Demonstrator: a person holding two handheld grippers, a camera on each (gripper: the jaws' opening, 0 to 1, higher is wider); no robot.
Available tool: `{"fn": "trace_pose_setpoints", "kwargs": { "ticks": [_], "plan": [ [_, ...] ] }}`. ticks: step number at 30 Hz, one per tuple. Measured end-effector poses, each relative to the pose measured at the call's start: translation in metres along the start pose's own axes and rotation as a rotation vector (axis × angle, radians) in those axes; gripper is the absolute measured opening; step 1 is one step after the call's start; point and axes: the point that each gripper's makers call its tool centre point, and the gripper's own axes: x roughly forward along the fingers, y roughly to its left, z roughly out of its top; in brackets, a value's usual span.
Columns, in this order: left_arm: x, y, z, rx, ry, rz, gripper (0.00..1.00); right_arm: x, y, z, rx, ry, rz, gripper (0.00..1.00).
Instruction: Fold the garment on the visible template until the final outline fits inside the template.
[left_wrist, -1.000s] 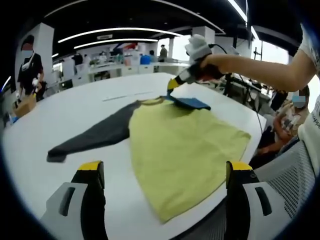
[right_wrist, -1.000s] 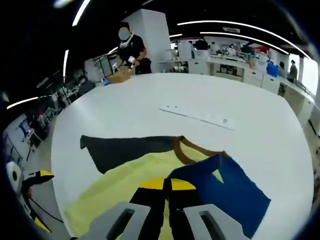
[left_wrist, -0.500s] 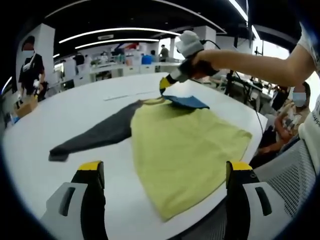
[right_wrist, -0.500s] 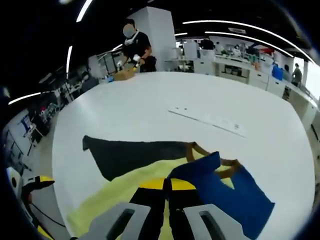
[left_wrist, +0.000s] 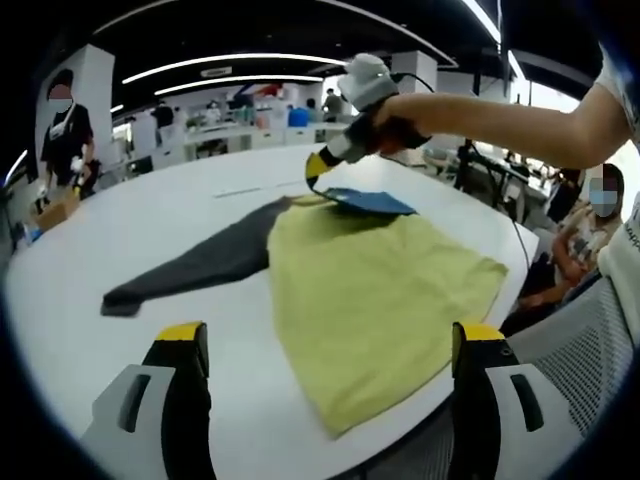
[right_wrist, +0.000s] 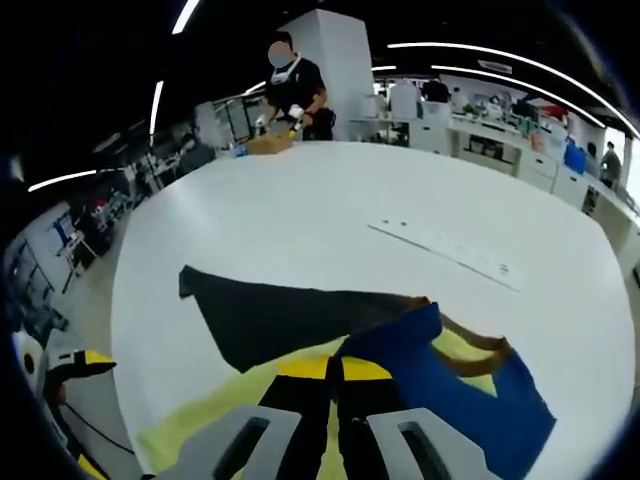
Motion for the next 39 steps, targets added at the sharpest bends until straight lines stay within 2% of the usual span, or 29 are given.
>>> {"fn": "trace_pose_setpoints", "kwargs": {
  "ticks": [6, 10, 17, 23, 29, 36, 39],
  "plan": [
    [-0.001, 0.004, 0.0, 0.0, -0.006, 0.006, 0.98, 0.007, 0.016, 0.004, -0.035, 0.003, 0.031, 0.0],
    [-0.001, 0.004, -0.001, -0.001, -0.002, 0.008, 0.98, 0.011, 0.023, 0.001, -0.052, 0.013, 0.038, 0.0],
    [-0.001, 0.005, -0.003, -0.004, 0.0, 0.008, 0.98, 0.02, 0.034, -0.011, -0.115, 0.053, 0.046, 0.0],
    [0.0, 0.005, -0.002, -0.003, 0.0, 0.005, 0.98, 0.029, 0.043, -0.032, -0.165, 0.103, 0.047, 0.0],
    [0.0, 0.004, -0.003, -0.003, 0.002, 0.003, 0.98, 0.044, 0.047, -0.051, -0.127, 0.131, 0.048, 0.0],
    [-0.001, 0.004, -0.003, -0.005, 0.003, 0.005, 0.99, 0.055, 0.049, -0.065, -0.072, 0.156, 0.06, 0.0],
    [-0.002, 0.005, -0.003, -0.004, 0.001, 0.006, 0.99, 0.055, 0.053, -0.065, -0.056, 0.138, 0.085, 0.0]
  ]
}}
